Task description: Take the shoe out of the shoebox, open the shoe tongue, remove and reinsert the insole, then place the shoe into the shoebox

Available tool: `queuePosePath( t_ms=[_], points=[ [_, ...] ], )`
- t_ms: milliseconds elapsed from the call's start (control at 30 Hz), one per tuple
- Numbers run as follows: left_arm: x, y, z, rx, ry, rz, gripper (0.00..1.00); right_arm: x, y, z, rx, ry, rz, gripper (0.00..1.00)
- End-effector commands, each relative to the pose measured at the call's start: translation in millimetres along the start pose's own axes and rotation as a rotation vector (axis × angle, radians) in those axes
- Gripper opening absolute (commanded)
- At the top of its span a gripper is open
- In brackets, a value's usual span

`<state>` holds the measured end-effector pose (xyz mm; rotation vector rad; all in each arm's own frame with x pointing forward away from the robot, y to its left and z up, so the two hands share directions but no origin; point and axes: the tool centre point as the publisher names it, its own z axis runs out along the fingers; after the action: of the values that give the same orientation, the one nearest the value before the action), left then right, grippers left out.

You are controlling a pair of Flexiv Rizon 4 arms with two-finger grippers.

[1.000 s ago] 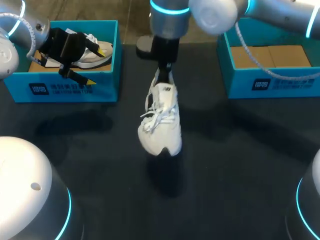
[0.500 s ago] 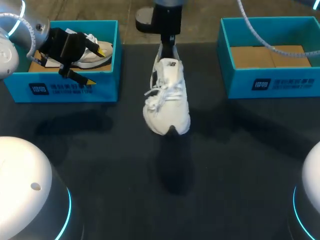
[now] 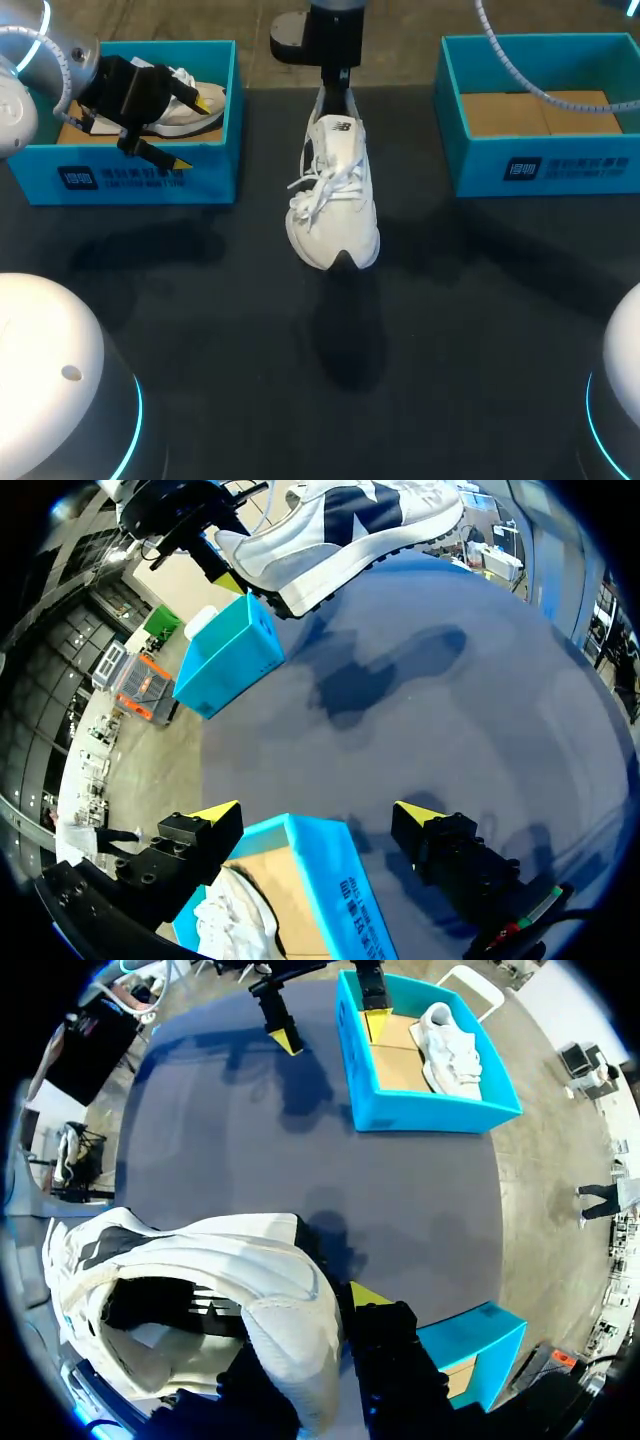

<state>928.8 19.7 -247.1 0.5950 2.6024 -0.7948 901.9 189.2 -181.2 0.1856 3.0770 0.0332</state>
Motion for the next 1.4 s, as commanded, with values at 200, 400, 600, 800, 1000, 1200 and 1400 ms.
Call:
queuePosePath(
  t_ms=[200,400,600,800,1000,1200,1400],
  points=[
    [0.2,-1,0,-0.004,0.001,0.0,1.0,-0.2,-0.6,-1,-0.001,0.001,0.0,0.0],
    [0.2,-1,0,-0.004,0.001,0.0,1.0,-0.2,-0.6,-1,-0.001,0.001,0.0,0.0],
    [0.2,-1,0,-0.004,0.001,0.0,1.0,-0.2,-0.6,-1,-0.001,0.001,0.0,0.0],
    [0.2,-1,0,-0.004,0.001,0.0,1.0,-9.0,-16.5,-11,-0.028,0.012,-0.102,0.0],
    [0.2,-1,0,-0.004,0.001,0.0,1.0,-35.9,-55.8,-25,-0.009,-0.028,-0.165,0.0],
    [0.2,-1,0,-0.004,0.001,0.0,1.0,-66.9,-105.5,-31,0.01,-0.052,-0.149,0.0],
    [0.2,-1,0,-0.004,0.001,0.0,1.0,-94.8,-161.8,-24,0.062,-0.084,-0.144,0.0]
  ],
)
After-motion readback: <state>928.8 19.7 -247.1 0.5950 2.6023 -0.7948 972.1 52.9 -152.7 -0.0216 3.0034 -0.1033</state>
